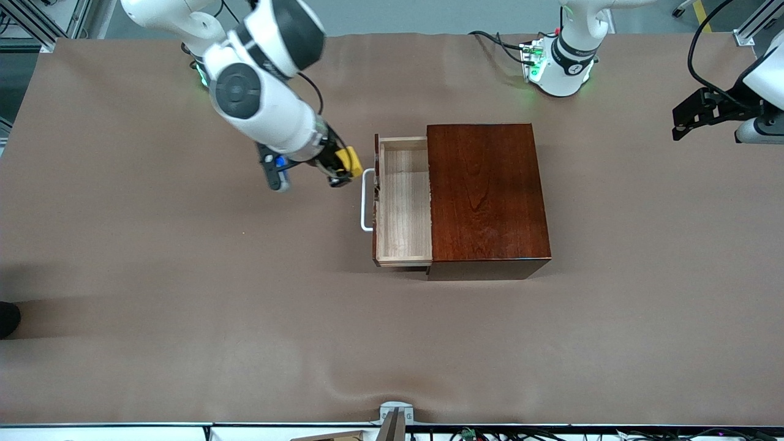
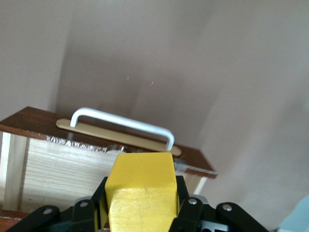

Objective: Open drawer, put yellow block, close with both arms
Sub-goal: 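Lift the yellow cube with the right gripper and carry it over the drawer, then lower the cube into the drawer and open the right gripper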

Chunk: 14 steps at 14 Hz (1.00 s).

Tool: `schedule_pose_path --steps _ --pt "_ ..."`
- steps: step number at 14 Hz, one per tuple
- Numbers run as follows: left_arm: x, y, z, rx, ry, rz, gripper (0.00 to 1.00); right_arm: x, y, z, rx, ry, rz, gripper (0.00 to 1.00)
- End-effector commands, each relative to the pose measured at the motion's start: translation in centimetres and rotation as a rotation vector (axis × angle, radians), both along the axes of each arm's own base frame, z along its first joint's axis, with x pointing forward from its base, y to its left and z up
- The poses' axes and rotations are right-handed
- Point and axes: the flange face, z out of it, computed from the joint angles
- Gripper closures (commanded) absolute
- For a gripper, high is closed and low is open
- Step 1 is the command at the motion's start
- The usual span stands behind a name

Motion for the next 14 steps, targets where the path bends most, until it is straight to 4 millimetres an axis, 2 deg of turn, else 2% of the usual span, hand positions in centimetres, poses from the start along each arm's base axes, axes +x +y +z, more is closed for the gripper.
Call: schedule_pose_path --steps 1,9,14 --pt "-0.7 0.0 0.6 -0.017 0.0 0.007 0.0 -0.1 1.6 -0.8 0.017 -0.002 -0.091 1.0" --pt "-0.7 -0.1 0.7 -0.015 0.0 0.003 0.0 -1.1 7.0 -6.2 0.021 -0.029 -0.241 1.0" --pt "-0.5 -0.1 0.4 -0.017 0.004 0.001 0.0 -2.0 8.8 -9.0 0.009 -0.034 -0.229 1.0"
